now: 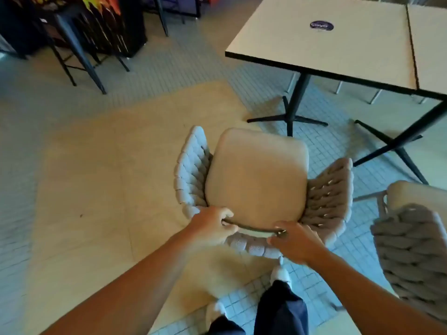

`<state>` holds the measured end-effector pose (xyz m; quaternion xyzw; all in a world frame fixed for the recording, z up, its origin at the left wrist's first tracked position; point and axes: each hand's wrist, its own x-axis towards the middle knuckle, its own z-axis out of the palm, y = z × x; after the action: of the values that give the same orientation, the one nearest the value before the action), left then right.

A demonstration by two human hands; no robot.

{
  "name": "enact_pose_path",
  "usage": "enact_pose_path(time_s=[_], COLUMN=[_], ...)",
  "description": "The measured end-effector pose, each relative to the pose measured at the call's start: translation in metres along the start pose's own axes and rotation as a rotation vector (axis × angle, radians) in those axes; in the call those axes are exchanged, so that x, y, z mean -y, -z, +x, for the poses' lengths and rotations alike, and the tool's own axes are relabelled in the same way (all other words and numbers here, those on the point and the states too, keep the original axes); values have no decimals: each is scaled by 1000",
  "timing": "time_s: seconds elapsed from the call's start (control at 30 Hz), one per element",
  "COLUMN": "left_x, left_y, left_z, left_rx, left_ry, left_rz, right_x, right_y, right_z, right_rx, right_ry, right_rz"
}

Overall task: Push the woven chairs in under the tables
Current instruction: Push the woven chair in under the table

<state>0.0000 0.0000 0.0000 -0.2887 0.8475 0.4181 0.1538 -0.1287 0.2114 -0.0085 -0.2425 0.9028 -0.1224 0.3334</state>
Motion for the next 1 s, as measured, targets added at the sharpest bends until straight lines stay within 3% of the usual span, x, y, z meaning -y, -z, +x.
enact_pose_path(time_s=[0.17,0.3,0.43,0.63,1.0], left_x=[37,55,68,83,82], left_y=[-29,-42,-51,-62,-60], left_z=[5,9,24,44,63], left_rx=[104,60,10,-157,-200], left_ry=[-128,-161,-189,-318,-357], left_rz=[529,620,634,527,443], right_x=[-17,-22,-25,-39,-37], right_y=[-50,-65,-81,-104,-97], right_z=[-6,-3,12,21,31], right_rx=[-22,-75,-114,-335,-344], right_ry=[14,51,42,63,-10], right_rz=[-107,-241,-309,-290,-278])
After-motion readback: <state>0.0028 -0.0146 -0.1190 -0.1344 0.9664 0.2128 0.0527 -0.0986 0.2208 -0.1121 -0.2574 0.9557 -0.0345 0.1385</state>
